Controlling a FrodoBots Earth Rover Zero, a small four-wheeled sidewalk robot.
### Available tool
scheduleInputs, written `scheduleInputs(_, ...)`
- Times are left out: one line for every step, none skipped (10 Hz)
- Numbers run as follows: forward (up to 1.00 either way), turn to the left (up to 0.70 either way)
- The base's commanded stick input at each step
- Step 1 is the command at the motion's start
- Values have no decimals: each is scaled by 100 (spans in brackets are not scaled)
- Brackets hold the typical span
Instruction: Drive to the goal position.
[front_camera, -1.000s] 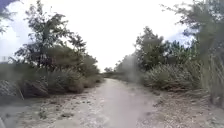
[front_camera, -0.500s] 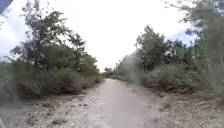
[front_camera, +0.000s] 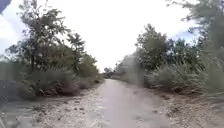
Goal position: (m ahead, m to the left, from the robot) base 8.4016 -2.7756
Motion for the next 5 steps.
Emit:
scheduleInputs(45, 0)
scheduleInputs(45, 0)
scheduleInputs(45, 0)
scheduleInputs(45, 0)
scheduleInputs(45, 0)
